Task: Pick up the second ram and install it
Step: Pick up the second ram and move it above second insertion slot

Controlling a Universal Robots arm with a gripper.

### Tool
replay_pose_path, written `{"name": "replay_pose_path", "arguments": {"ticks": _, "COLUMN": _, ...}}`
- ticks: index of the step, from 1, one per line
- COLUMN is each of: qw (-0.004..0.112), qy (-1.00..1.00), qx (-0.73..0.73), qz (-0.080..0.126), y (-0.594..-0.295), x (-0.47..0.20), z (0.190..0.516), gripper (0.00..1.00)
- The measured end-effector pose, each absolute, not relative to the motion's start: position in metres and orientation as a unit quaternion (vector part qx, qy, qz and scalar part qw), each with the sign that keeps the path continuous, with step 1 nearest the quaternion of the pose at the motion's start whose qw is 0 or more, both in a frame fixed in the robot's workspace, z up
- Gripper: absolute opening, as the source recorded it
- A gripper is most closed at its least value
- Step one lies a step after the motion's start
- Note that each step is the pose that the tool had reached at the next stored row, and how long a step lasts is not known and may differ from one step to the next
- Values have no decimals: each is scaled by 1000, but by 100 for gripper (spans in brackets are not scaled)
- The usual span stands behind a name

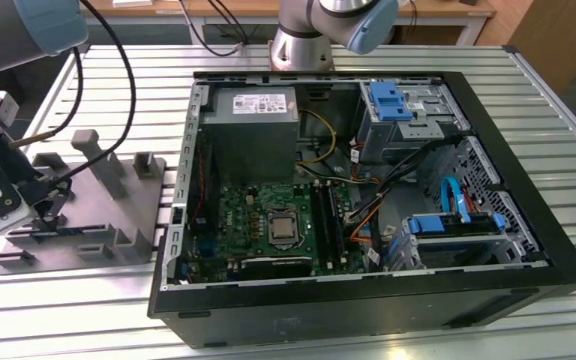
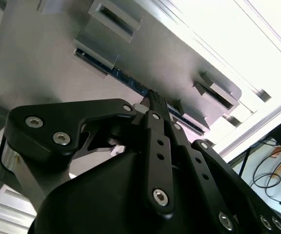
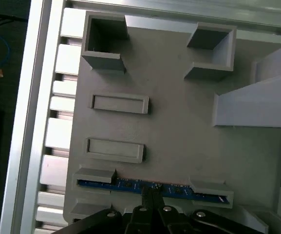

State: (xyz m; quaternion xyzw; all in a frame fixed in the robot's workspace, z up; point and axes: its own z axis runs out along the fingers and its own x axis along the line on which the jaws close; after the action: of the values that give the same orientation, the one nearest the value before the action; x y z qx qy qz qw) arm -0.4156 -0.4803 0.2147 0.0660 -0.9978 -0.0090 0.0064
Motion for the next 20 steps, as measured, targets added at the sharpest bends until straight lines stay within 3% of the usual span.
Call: {"name": "replay_pose_path", "arguments": {"ticks": 20, "qw": 8, "qy": -977, "qx": 212, "qz": -8, "y": -480, "x": -416, "z": 215, "gripper": 10}}
